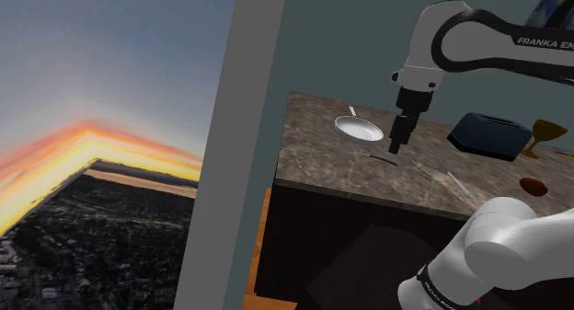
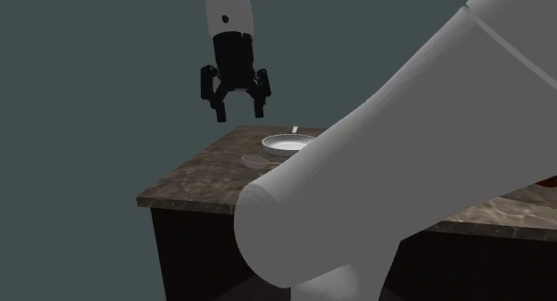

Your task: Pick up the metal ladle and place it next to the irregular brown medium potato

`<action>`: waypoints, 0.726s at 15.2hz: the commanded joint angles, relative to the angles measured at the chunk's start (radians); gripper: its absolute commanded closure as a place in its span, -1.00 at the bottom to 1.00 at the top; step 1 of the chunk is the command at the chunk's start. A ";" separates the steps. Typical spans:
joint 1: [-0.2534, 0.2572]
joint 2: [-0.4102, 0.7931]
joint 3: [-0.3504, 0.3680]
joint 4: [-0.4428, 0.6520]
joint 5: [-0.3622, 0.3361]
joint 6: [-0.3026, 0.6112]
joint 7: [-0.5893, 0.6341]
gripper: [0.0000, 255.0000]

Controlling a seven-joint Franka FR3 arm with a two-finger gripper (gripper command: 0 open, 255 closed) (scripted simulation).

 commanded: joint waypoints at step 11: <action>-0.011 0.074 -0.221 -0.134 -0.201 0.338 -0.393 -1.00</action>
